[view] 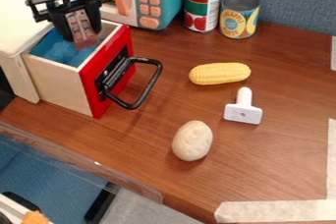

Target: Put the chocolate bar in the drawer.

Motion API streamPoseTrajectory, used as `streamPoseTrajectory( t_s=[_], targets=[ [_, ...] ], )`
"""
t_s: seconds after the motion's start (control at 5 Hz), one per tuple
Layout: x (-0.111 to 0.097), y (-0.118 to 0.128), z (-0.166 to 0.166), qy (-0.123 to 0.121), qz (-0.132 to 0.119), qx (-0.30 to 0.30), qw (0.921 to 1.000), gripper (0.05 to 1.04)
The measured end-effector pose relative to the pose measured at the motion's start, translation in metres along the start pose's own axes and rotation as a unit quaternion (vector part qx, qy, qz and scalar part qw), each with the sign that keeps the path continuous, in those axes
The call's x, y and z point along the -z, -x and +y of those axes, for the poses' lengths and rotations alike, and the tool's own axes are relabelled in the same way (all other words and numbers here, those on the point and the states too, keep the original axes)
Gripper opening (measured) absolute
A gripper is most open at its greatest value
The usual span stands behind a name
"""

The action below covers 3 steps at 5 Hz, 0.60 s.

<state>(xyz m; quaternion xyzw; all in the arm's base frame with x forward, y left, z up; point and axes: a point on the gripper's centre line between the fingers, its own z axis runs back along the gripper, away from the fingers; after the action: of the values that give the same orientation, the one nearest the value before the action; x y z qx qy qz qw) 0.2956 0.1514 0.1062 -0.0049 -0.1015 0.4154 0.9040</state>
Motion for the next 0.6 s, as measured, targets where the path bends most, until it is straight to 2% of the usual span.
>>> streamPoseTrajectory(
  t_s=[0.2, 0.4, 0.6],
  targets=[
    [0.0045, -0.0012, 0.0012, -0.005, 0.0, 0.003, 1.0, 0.657],
    [0.0045, -0.0016, 0.0015, -0.007, -0.002, 0.007, 0.9999, 0.947],
    [0.001, -0.0009, 0.0001, -0.016, -0.008, 0.016, 0.9997, 1.01]
  ],
)
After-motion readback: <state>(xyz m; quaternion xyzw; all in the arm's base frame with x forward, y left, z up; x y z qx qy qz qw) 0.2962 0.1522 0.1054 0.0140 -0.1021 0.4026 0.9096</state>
